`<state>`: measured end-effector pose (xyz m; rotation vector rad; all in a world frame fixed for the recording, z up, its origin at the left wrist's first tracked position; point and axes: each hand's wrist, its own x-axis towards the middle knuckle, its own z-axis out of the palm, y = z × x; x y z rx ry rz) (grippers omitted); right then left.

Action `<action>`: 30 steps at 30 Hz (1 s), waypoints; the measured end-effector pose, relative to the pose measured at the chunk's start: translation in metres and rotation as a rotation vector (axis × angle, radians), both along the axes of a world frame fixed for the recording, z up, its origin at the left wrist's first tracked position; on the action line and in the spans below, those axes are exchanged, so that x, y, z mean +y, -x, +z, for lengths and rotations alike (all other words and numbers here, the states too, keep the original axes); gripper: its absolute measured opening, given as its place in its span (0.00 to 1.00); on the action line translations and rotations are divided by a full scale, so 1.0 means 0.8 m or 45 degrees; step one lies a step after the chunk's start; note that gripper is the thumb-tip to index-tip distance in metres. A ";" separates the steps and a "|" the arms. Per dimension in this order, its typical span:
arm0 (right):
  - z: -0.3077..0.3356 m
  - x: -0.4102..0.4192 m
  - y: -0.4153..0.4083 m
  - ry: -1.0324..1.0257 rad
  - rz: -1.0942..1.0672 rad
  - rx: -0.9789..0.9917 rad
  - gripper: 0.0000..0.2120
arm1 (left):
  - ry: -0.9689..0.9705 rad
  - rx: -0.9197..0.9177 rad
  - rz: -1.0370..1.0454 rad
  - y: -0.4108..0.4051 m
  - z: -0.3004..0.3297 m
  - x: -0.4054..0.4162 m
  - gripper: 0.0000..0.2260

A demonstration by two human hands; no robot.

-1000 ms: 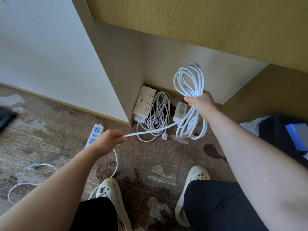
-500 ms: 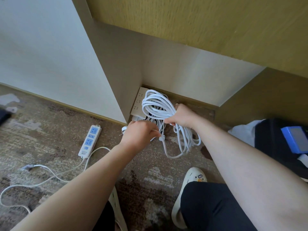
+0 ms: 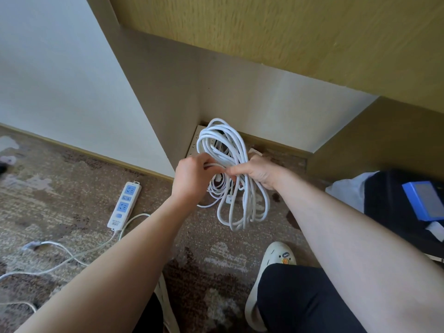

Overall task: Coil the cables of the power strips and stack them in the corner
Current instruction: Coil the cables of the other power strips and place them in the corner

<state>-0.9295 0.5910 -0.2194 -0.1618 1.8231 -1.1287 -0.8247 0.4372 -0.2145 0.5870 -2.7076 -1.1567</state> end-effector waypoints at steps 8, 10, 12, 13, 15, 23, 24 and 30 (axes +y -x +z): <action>0.000 -0.011 -0.006 -0.142 0.091 0.026 0.22 | -0.051 0.004 -0.012 0.006 -0.002 0.007 0.01; 0.000 -0.011 -0.006 -0.193 0.054 0.064 0.23 | 0.147 0.037 -0.002 0.005 -0.001 0.005 0.03; 0.000 -0.008 -0.004 -0.227 0.023 0.111 0.22 | 0.362 0.080 0.079 0.004 0.002 0.000 0.03; 0.001 -0.006 -0.003 -0.231 0.008 0.134 0.20 | 0.392 0.094 0.152 0.001 0.005 -0.001 0.03; 0.001 -0.001 0.000 -0.214 -0.060 0.171 0.14 | 0.188 0.025 0.278 -0.001 0.010 0.000 0.08; 0.010 -0.014 -0.015 -0.136 0.178 0.315 0.12 | -1.359 -0.345 0.281 0.026 0.025 0.029 0.55; 0.010 -0.015 -0.019 -0.152 0.191 0.330 0.11 | -1.361 -0.300 0.325 0.028 0.023 0.031 0.54; 0.001 -0.024 -0.038 -0.239 0.340 0.435 0.11 | -1.364 -0.224 0.505 0.031 0.010 0.033 0.39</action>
